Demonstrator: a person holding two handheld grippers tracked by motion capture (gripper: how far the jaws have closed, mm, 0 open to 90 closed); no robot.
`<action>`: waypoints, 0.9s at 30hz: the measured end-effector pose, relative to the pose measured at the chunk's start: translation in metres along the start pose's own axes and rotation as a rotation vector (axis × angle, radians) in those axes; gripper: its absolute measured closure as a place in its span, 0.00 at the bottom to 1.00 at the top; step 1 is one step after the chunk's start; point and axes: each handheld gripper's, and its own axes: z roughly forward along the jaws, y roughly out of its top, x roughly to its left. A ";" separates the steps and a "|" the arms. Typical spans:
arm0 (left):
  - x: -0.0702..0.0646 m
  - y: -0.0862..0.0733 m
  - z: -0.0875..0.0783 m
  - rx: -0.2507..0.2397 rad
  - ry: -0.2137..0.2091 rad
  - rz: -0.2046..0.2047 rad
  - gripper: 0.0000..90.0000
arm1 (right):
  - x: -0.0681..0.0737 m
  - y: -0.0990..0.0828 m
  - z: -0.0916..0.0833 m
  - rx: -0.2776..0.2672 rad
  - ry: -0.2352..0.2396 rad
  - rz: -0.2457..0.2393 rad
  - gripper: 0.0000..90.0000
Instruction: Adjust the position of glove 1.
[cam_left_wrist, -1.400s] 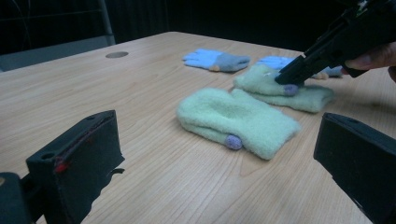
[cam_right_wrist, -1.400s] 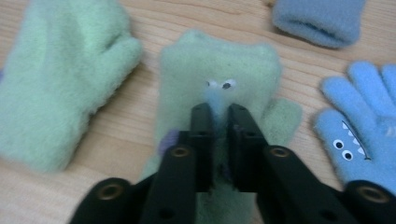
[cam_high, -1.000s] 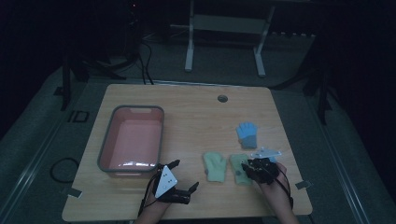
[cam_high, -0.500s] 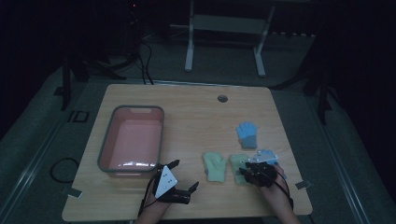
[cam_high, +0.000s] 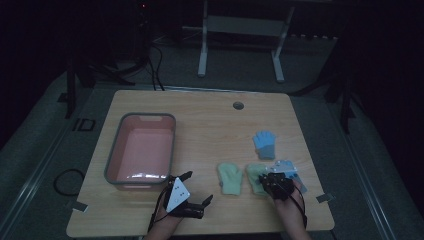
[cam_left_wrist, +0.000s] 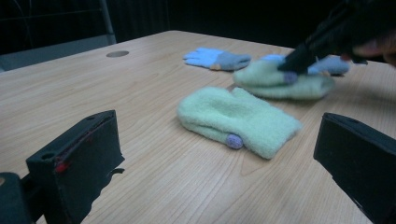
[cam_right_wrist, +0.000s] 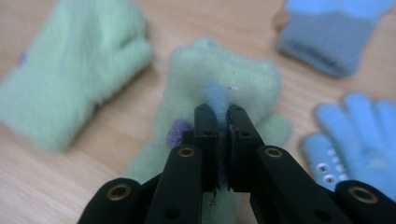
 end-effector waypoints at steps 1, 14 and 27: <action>0.000 0.000 0.000 0.000 0.000 0.000 0.01 | 0.001 0.009 -0.008 -0.026 -0.006 0.017 0.94; 0.000 0.000 0.000 -0.004 -0.001 -0.001 0.01 | 0.027 0.056 -0.038 -0.147 -0.016 0.046 0.94; 0.001 0.000 0.000 -0.004 -0.004 -0.002 0.01 | 0.070 0.059 -0.019 -0.102 0.027 0.037 0.94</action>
